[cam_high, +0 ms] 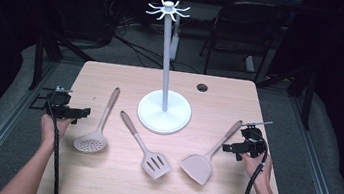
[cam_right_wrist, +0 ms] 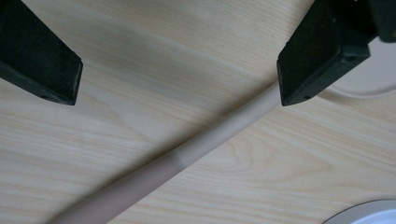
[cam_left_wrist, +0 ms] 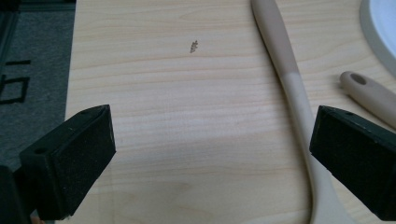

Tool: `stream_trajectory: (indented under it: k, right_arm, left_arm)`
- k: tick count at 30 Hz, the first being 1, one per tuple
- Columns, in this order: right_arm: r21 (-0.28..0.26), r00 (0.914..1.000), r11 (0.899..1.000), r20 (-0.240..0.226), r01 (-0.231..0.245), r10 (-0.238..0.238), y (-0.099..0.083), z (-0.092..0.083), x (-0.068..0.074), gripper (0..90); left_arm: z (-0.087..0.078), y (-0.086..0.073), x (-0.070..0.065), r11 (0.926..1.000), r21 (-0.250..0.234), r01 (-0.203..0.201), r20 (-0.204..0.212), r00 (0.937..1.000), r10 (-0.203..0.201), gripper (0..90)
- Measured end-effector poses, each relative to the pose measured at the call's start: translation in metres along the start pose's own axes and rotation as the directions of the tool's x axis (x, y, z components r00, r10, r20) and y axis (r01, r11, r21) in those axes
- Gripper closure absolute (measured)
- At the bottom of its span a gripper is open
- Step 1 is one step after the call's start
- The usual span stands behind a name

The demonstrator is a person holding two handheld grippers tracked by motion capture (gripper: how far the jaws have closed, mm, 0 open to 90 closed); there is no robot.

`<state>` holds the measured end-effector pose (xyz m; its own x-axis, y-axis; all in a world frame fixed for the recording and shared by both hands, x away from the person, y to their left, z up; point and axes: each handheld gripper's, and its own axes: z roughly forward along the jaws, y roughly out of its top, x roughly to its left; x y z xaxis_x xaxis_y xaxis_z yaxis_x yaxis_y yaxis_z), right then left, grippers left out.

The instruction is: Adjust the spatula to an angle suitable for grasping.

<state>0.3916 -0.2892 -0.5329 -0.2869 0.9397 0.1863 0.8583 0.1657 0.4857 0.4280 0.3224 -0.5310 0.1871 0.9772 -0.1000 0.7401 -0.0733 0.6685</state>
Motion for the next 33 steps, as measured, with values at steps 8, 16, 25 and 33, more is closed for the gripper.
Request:
stream_trajectory:
  k: [8,16,25,33]
  right_arm:
    - [0.027,0.9996,0.999,-0.007,0.026,-0.026,0.003,0.008,0.009,4.3]
    - [0.057,0.9991,0.998,0.016,0.037,-0.038,0.009,0.015,0.013,14.2]
    - [0.067,0.9996,0.997,0.009,0.025,-0.026,0.018,0.021,0.020,29.4]
    - [0.080,0.9997,0.997,-0.015,-0.016,0.018,0.016,0.028,0.021,32.7]
  left_arm:
    - [-0.008,-0.002,-0.004,0.9997,-0.016,0.017,0.008,0.9998,-0.017,0.0]
    - [-0.014,-0.003,-0.009,0.9991,-0.029,0.031,0.008,0.9995,-0.031,0.0]
    - [-0.014,-0.006,-0.015,0.9995,-0.030,-0.006,-0.013,0.9999,0.005,0.0]
    - [-0.011,-0.001,-0.026,0.9991,-0.011,-0.042,-0.038,0.9984,0.042,0.0]
